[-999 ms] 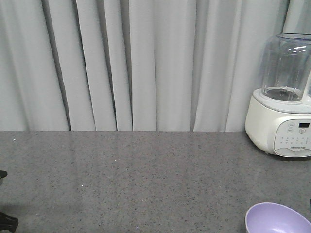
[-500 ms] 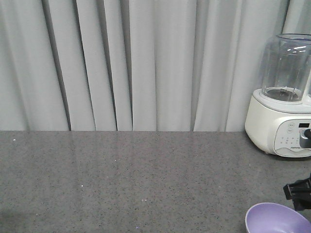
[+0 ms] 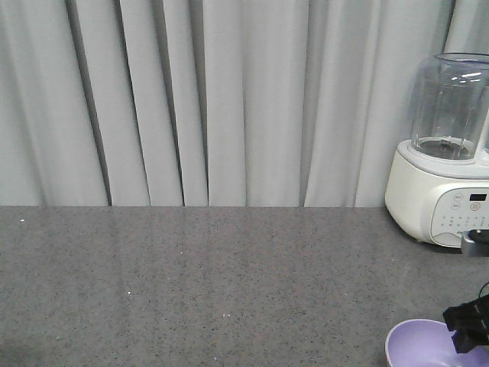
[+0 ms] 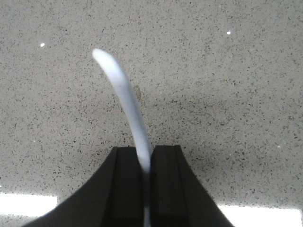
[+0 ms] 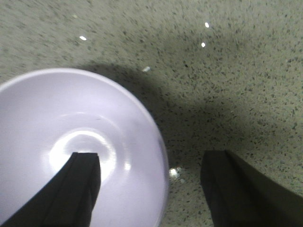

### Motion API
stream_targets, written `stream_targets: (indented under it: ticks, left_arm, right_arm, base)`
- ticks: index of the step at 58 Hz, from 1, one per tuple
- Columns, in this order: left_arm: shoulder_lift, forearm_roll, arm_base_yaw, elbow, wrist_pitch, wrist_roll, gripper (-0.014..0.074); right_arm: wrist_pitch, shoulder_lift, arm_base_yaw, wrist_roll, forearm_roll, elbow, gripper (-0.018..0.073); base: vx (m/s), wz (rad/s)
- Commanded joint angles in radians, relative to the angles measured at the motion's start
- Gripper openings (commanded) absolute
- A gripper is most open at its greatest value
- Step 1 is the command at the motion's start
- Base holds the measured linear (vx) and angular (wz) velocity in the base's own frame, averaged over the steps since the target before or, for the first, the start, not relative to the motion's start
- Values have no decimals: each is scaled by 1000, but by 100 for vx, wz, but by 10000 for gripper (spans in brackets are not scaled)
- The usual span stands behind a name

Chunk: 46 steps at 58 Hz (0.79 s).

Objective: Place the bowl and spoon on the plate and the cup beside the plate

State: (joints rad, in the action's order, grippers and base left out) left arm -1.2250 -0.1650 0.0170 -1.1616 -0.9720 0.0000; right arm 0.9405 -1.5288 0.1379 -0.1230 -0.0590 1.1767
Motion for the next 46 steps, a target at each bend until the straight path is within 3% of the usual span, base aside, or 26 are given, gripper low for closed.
stream_targets:
  ticks: [1, 10, 15, 34, 46]
  left_arm:
    - [26, -4, -2, -28, 51, 0, -3]
    - [26, -4, -2, -28, 51, 0, -3]
    - [26, -4, -2, -28, 46, 0, -3]
    - [31, -4, -2, -28, 44, 0, -3]
    - [58, 0, -2, -28, 90, 8, -3]
  right_arm:
    - [-43, -8, 6, 4, 13, 29, 497]
    - [-40, -78, 6, -4, -1, 29, 486]
    - [-11, -104, 6, -4, -1, 29, 437]
    - [-9, -107, 4, -28, 0, 31, -13]
    - [-22, -33, 3, -87, -29, 95, -13]
  base:
    - [0, 0]
    - [0, 0]
    - [0, 0]
    - [0, 0]
    - [0, 0]
